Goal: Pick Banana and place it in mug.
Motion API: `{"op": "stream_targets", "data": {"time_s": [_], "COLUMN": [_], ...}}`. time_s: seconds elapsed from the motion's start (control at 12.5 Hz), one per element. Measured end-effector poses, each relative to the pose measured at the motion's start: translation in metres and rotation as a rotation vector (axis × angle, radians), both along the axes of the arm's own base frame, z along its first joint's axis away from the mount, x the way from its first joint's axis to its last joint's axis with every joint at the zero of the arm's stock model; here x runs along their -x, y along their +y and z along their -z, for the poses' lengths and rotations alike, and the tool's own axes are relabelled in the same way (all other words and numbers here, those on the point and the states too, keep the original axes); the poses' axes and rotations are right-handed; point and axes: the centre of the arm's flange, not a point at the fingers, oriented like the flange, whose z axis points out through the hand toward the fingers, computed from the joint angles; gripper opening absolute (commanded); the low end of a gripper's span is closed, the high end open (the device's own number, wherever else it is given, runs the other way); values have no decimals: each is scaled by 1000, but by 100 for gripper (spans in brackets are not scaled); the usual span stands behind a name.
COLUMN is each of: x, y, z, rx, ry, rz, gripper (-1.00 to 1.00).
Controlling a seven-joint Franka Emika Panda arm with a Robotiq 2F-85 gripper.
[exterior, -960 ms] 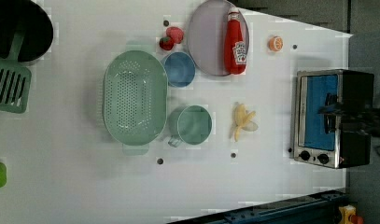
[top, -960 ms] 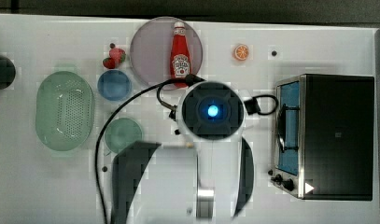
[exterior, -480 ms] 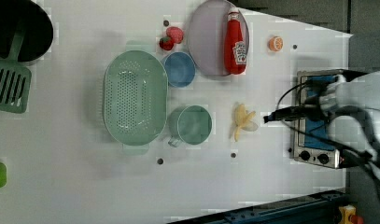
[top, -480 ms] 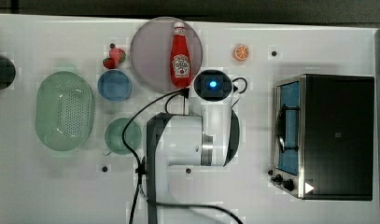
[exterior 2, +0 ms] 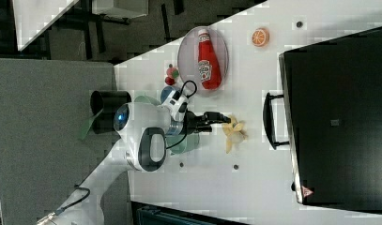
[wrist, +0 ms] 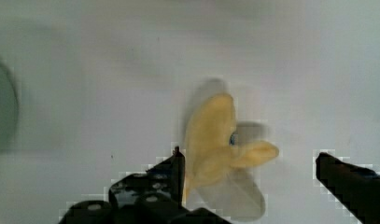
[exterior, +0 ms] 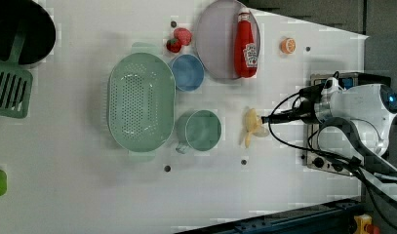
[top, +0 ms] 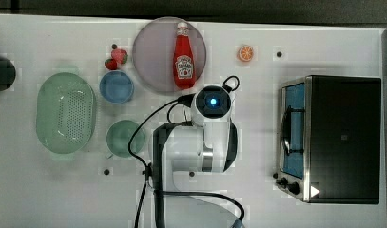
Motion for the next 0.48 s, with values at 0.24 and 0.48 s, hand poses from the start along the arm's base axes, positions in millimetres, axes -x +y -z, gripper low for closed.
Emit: {"op": "stream_targets", "data": {"time_s": [0.24,0.48], "x": [-8,10], "y": [3,7], "z": [12,49], "rx": [1,-12], "ry": [-74,-21], "rz": [-83,-86], "gripper": [100,43]}}
